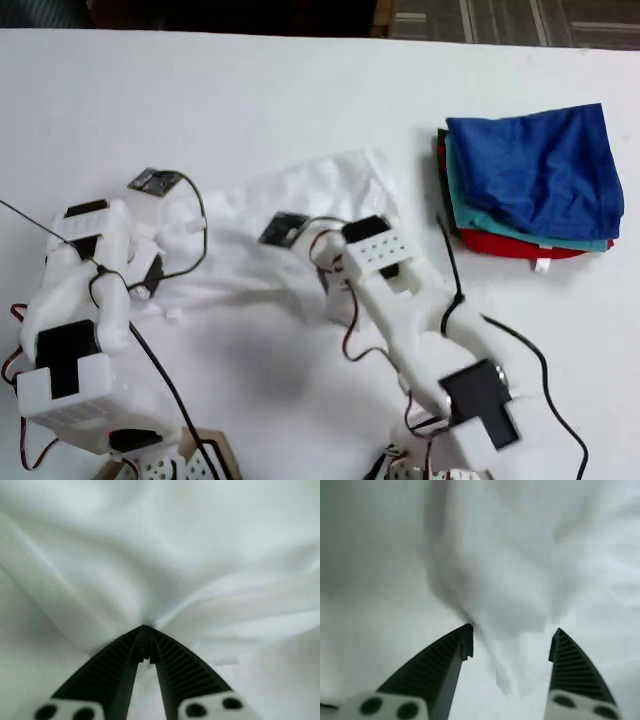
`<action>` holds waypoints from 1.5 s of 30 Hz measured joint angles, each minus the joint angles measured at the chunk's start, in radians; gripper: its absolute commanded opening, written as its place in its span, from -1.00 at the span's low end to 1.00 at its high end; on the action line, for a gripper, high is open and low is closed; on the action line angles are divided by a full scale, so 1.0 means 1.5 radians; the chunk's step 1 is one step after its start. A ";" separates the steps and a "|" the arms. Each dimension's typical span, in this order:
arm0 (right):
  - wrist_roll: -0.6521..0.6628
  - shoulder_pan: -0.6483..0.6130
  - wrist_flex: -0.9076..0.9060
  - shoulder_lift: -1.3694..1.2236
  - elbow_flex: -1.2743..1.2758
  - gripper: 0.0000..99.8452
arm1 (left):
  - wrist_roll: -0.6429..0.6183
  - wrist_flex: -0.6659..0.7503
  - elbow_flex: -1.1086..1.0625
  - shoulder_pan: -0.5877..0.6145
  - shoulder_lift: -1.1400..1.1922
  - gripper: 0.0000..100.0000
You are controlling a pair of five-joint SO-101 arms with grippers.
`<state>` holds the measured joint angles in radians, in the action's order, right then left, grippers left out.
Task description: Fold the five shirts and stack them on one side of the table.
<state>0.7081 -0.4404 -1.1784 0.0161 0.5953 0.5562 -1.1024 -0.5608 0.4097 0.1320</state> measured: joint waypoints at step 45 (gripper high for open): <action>0.002 -0.034 -0.039 -0.231 -0.186 -0.96 | 0.000 0.000 0.000 0.000 0.000 -0.95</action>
<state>0.7112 -0.4910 -1.2367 -0.3307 0.3161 0.5562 -1.1024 -0.5608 0.4097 0.1320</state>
